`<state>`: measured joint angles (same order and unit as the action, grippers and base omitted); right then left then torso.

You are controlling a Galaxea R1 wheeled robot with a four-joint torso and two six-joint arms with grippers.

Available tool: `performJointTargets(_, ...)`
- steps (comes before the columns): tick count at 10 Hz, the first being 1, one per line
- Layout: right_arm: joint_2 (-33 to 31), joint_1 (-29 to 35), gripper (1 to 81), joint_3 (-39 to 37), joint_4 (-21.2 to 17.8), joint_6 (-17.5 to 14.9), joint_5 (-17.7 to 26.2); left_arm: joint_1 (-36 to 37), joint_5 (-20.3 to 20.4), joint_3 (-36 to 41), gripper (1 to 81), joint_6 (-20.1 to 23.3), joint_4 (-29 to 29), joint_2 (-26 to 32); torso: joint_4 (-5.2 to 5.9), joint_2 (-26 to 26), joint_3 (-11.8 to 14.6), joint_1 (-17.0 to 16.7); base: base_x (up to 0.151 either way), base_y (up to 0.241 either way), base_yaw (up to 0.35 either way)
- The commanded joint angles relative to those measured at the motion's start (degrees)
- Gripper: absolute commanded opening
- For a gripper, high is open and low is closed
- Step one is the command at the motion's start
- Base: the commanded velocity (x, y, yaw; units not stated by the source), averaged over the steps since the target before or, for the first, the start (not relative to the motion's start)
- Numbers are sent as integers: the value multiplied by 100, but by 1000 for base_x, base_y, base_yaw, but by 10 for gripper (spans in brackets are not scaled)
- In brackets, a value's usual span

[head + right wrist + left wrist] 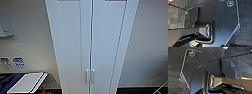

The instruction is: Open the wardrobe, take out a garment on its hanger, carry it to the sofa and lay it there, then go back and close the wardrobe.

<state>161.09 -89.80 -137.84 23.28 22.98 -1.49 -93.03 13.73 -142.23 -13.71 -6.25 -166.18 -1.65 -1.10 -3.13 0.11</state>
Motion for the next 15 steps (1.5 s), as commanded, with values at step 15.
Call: performJointTargets(15,-4248,2856,811,6577,185,5,316,2028,-248,6293,811,132,-1202,4514,0,0,-2,-2,0,0,0)
